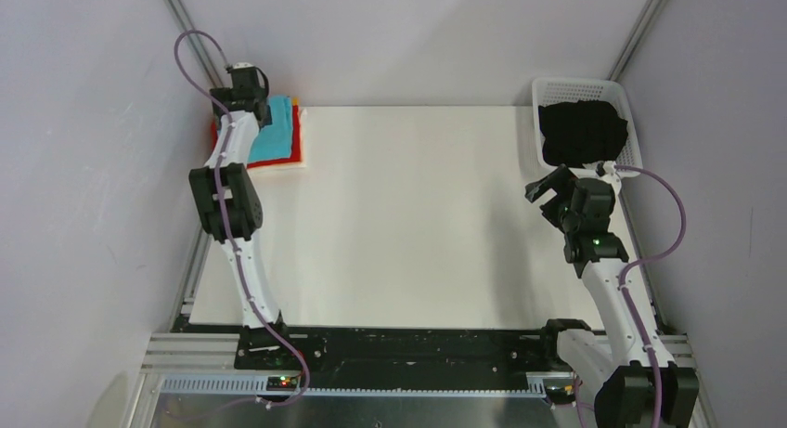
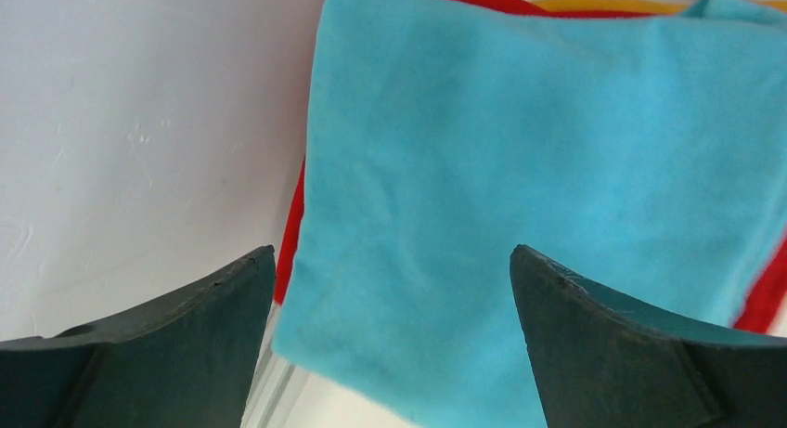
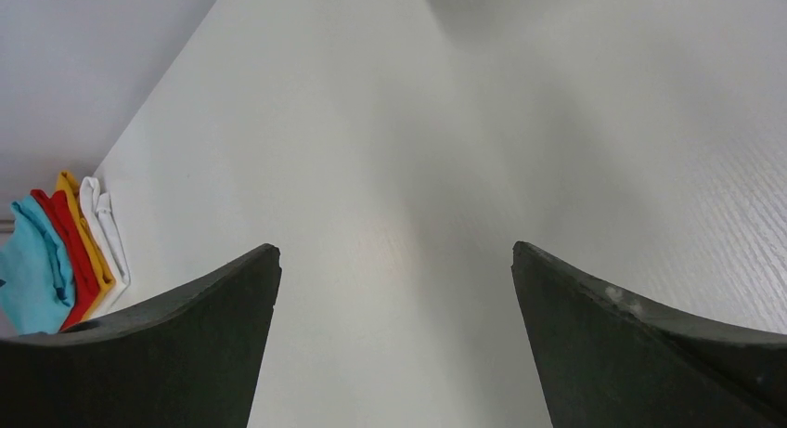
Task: Fold and stack the t-shirts
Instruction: Put the neatly folded tshirt into the corner of the board with the left arm, then reset both arms
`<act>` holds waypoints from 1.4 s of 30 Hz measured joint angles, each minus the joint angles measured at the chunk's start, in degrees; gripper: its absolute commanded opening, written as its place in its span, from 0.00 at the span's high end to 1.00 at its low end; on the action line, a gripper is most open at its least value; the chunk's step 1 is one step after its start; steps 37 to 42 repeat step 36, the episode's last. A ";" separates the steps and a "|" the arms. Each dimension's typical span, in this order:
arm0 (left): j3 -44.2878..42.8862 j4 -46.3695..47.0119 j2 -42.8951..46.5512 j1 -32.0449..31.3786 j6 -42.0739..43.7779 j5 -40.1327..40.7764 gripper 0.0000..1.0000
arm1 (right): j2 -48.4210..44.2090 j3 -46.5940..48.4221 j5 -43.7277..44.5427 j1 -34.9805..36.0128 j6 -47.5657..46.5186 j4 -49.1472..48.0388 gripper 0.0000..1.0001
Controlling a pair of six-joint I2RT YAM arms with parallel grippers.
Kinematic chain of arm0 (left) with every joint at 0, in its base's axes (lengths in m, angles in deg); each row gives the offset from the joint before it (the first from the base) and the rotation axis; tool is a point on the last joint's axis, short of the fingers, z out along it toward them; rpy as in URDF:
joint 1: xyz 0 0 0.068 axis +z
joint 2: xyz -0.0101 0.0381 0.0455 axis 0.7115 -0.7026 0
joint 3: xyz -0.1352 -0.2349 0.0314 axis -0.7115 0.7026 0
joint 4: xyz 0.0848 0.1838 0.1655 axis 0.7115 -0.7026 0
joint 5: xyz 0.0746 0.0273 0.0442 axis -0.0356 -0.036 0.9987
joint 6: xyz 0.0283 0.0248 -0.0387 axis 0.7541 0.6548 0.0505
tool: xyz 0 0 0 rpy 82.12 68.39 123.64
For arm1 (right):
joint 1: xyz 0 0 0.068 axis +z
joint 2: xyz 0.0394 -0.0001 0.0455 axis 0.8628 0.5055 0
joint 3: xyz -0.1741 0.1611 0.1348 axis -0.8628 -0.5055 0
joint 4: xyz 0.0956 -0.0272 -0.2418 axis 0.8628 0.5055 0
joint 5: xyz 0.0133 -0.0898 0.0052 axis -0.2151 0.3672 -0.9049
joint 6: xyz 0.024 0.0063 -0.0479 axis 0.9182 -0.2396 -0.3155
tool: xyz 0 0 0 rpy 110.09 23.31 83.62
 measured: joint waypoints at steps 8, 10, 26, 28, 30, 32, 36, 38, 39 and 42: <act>13.40 0.04 18.91 -2.89 -10.14 -7.65 0.00 | -4.74 0.02 -0.70 0.87 -1.68 5.97 0.01; 16.85 0.79 24.79 -4.85 -13.57 -8.70 0.00 | -5.97 0.02 -0.70 1.75 -2.19 8.02 0.01; 93.07 16.83 91.23 -35.95 -31.95 -2.67 0.00 | -19.71 -10.36 -1.49 7.45 -2.82 11.72 0.01; 97.63 15.76 95.95 -36.06 -32.98 -2.23 0.00 | -20.90 -11.67 -1.38 7.78 -2.49 11.28 0.01; 100.39 14.64 100.15 -36.13 -33.53 -1.81 0.00 | -22.01 -12.52 -0.90 8.02 -2.08 11.34 0.01; 101.35 14.14 103.10 -36.13 -33.83 -1.31 0.00 | -23.30 -13.00 0.26 8.07 -1.33 11.41 0.01; 101.37 15.23 104.91 -36.17 -34.21 -0.22 0.00 | -26.16 -14.32 1.84 8.07 -0.72 10.45 0.01; 101.37 15.23 104.91 -36.17 -34.21 -0.22 0.00 | -26.16 -14.32 1.84 8.07 -0.72 10.45 0.01; 101.37 15.23 104.91 -36.17 -34.21 -0.22 0.00 | -26.16 -14.32 1.84 8.07 -0.72 10.45 0.01; 101.37 15.23 104.91 -36.17 -34.21 -0.22 0.00 | -26.16 -14.32 1.84 8.07 -0.72 10.45 0.01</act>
